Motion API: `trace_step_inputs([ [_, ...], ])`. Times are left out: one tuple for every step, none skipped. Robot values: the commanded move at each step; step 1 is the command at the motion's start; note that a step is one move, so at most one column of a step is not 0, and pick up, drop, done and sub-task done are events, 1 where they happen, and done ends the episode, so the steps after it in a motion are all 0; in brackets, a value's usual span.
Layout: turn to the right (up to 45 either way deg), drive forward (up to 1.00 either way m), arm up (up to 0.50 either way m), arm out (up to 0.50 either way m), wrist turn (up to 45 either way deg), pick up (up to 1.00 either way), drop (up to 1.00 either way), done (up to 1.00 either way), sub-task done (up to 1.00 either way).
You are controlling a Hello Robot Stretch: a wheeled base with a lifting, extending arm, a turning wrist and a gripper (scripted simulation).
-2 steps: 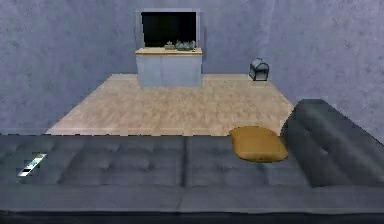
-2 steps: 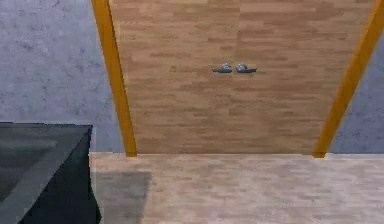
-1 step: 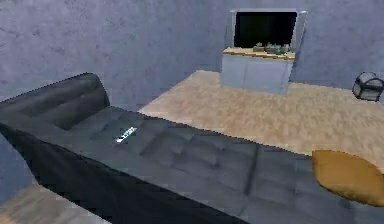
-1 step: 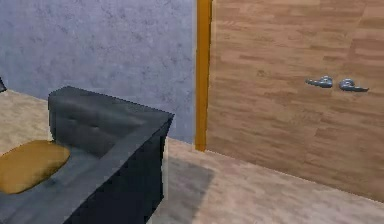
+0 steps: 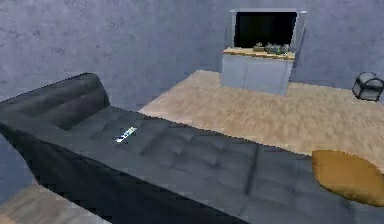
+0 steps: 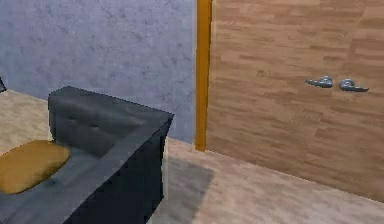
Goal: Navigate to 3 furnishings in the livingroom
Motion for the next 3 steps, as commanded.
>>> trace_step_inputs([
  [-45.0,0.00,0.00,0.00,0.0,0.00,0.00,0.00,0.00],
  [-45.0,0.00,0.00,0.00,0.0,0.00,0.00,0.00,0.00],
  [-45.0,0.00,0.00,0.00,0.0,0.00,0.00,0.00,0.00],
])
